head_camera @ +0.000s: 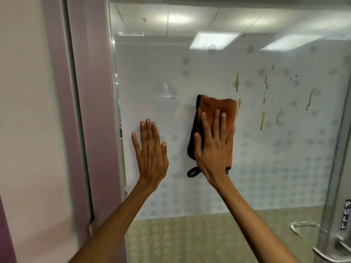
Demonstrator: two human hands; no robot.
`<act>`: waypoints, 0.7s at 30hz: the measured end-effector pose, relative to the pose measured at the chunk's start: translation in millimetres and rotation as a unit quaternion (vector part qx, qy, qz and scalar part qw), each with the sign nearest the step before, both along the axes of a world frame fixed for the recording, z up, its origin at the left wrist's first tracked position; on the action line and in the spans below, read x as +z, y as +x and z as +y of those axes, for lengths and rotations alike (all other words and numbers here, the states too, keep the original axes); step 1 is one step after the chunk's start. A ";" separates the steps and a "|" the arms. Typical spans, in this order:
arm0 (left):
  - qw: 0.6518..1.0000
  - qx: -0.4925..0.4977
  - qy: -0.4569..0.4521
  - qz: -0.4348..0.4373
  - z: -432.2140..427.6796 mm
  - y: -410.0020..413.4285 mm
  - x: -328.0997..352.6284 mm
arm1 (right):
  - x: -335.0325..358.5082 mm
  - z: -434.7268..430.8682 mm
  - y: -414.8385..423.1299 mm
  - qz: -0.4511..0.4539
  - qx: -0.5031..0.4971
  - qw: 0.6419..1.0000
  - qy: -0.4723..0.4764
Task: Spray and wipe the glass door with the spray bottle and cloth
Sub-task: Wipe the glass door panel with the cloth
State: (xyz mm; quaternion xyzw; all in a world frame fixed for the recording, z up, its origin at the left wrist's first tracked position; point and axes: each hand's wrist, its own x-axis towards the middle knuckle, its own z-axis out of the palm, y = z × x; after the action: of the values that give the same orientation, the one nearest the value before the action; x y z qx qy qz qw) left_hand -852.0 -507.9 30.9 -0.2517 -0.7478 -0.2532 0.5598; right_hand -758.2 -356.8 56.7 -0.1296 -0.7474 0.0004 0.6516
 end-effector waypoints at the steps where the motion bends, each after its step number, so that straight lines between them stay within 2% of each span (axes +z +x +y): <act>1: 1.000 -0.002 -0.003 0.001 0.2 0.4 -0.7 | -15.2 -2.6 -0.2 -0.019 0.002 1.000 0.018; 4: 0.999 -0.015 -0.042 0.024 2.1 5.4 -2.9 | -70.2 7.3 18.2 -0.097 -0.009 0.992 0.076; 6: 0.997 -0.023 -0.068 0.038 7.1 10.4 -3.9 | -67.0 29.1 28.4 -0.105 -0.001 0.993 0.051; 9: 0.998 -0.026 -0.048 0.020 16.4 16.1 -3.4 | -12.0 41.0 25.1 -0.027 0.026 0.998 -0.055; 11: 0.999 -0.024 -0.037 0.017 23.0 18.6 -4.3 | 7.5 28.3 15.6 0.012 0.035 0.996 -0.082; 13: 0.999 -0.021 -0.040 0.021 29.7 20.3 -3.2 | -12.9 13.8 9.6 0.006 0.050 0.998 -0.044; 16: 0.999 -0.020 -0.038 0.015 34.1 23.8 -4.0 | -74.2 25.0 26.0 -0.069 0.038 0.995 0.064; 18: 0.999 -0.023 -0.041 0.015 32.1 23.1 -5.0 | -77.8 56.0 39.6 -0.053 0.047 0.997 0.010; 21: 0.999 -0.023 -0.028 0.022 36.5 24.3 -5.6 | -26.0 78.5 41.6 0.050 0.070 0.988 -0.132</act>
State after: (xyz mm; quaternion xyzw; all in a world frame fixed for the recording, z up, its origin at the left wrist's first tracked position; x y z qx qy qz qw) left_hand -827.7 -471.3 25.3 -0.2896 -0.7365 -0.2393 0.5626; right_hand -716.6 -278.3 30.6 -0.1618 -0.7147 0.1511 0.6635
